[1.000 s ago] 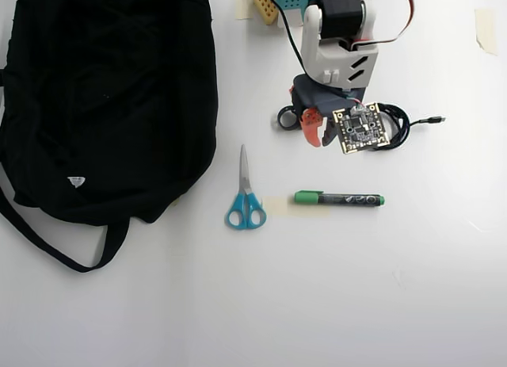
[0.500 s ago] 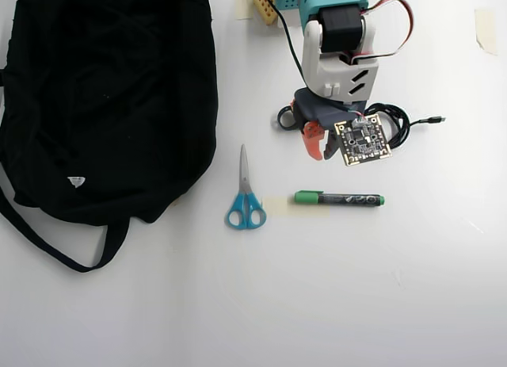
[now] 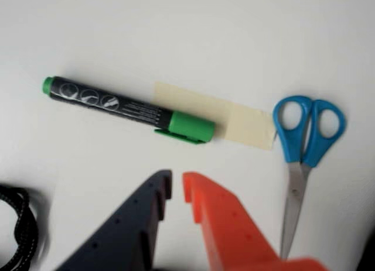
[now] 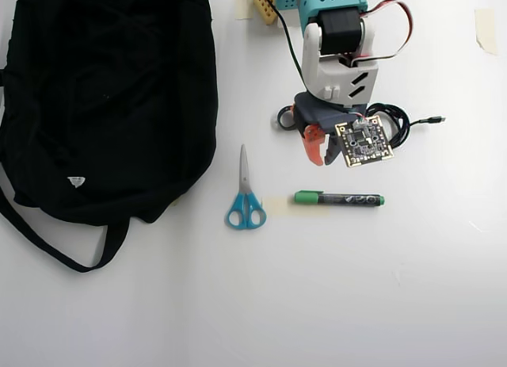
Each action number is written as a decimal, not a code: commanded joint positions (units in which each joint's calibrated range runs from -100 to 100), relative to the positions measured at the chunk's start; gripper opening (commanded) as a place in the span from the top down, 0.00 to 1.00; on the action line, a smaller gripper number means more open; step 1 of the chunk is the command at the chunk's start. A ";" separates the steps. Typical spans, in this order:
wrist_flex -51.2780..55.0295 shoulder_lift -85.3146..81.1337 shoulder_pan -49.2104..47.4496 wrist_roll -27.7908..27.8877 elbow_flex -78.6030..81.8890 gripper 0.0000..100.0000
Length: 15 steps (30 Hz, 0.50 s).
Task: Put the green marker into the black bag
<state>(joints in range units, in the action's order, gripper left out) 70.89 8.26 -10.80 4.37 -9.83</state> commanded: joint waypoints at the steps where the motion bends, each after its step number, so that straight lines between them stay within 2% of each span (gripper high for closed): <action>1: -1.12 -0.29 0.11 0.24 -1.85 0.98; 4: -1.12 -0.29 -0.34 0.45 -1.85 0.98; 8: -2.24 1.03 -1.02 4.02 -2.57 0.98; 15: -2.24 3.11 -1.02 4.23 -2.66 0.98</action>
<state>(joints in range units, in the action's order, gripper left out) 69.77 11.42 -11.39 8.28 -9.91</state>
